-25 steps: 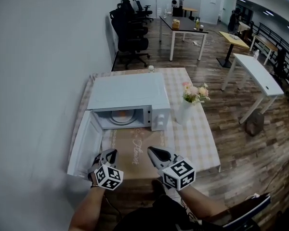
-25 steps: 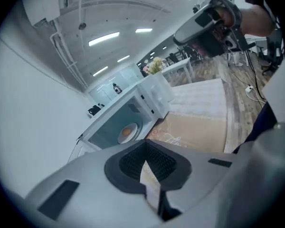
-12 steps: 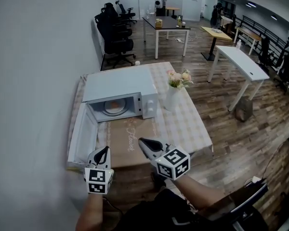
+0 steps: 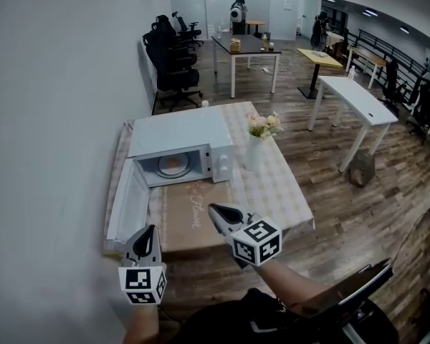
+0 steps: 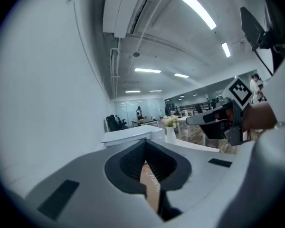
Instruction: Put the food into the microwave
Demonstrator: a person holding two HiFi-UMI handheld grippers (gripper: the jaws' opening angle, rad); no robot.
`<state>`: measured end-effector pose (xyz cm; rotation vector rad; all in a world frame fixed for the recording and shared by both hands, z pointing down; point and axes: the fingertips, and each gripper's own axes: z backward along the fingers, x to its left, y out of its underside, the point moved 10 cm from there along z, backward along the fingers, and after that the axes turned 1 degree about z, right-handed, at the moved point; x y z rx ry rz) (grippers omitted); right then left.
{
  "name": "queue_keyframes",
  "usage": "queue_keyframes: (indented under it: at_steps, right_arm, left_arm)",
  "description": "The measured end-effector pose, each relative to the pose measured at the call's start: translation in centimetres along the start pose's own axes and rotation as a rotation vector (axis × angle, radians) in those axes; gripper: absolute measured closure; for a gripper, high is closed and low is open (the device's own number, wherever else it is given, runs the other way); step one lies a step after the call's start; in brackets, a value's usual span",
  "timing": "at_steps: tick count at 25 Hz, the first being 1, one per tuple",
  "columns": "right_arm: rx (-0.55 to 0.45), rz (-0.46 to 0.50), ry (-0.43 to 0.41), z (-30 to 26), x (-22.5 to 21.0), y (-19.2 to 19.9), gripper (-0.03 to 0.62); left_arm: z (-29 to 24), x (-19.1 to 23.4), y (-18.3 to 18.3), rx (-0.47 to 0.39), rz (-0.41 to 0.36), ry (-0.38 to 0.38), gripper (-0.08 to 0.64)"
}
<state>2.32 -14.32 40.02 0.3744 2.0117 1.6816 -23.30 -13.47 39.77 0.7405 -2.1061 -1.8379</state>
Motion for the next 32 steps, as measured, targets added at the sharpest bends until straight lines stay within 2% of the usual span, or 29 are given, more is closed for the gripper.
queue_keyframes:
  at_steps: [2, 7, 15, 26, 32]
  right_arm:
    - [-0.004, 0.0, -0.022, 0.1, 0.1, -0.4, 0.584]
    - [-0.008, -0.006, -0.082, 0.3, -0.8, -1.8, 0.584]
    - [0.008, 0.02, -0.102, 1.4, -3.0, -3.0, 0.584]
    - [0.026, 0.015, -0.125, 1.9, -4.9, -2.8, 0.584]
    - [0.032, 0.016, -0.138, 2.2, -5.6, -2.8, 0.584]
  left_arm:
    - [0.4, -0.5, -0.7, -0.01, -0.042, -0.048, 0.552]
    - [1.0, -2.1, -2.9, -0.068, -0.074, -0.098, 0.552]
    - [0.7, -3.9, -3.8, -0.081, 0.076, -0.089, 0.552]
    - [-1.0, -5.8, -4.7, -0.031, 0.042, -0.106, 0.552]
    - [-1.4, -7.0, -4.7, -0.027, 0.073, -0.097, 0.552]
